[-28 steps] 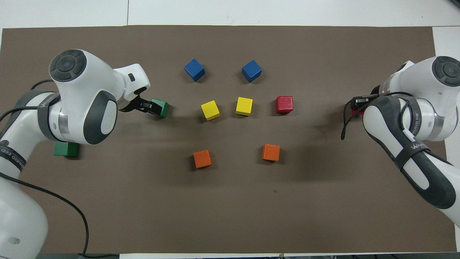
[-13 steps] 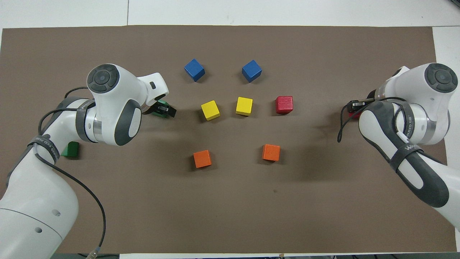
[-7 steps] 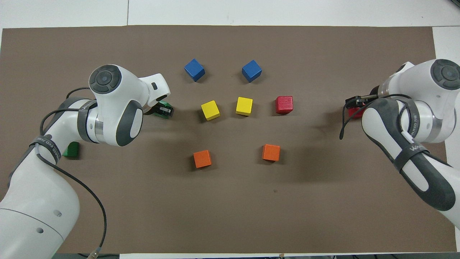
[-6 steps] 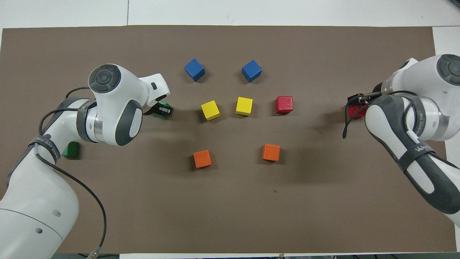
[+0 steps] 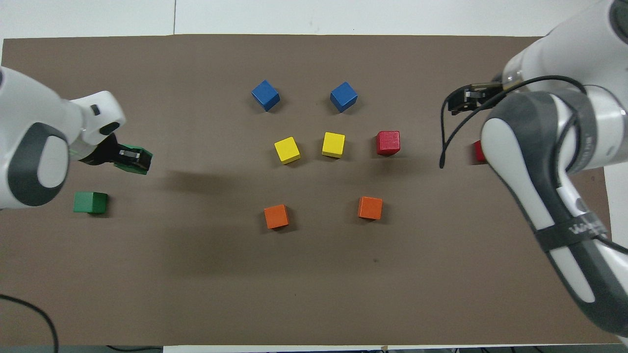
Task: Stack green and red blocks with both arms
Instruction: 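Carry the green cube toward the first while the right gripper reaches the other red cube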
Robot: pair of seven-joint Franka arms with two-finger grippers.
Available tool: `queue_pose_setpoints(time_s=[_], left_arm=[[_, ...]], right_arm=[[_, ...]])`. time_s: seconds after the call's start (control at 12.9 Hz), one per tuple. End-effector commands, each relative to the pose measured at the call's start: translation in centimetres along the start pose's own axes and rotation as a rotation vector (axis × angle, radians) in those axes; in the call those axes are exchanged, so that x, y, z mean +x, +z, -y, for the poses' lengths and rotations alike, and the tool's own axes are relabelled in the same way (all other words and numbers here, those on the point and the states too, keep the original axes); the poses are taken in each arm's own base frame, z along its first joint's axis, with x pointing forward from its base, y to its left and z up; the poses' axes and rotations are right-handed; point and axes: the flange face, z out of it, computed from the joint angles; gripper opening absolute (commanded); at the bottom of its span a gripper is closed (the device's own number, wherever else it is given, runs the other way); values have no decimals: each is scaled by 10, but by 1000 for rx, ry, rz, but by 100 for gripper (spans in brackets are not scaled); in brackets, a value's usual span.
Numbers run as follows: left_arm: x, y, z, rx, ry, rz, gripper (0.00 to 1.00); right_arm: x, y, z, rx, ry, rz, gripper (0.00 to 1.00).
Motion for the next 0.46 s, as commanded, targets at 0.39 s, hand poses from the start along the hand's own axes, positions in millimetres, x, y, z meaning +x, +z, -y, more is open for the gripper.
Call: queue_pose_setpoints(time_s=[0.39], left_arm=[[-92,15,102,41,-183,-60,0]], right_arm=[[-1,89,102,-17,11,-8,100]])
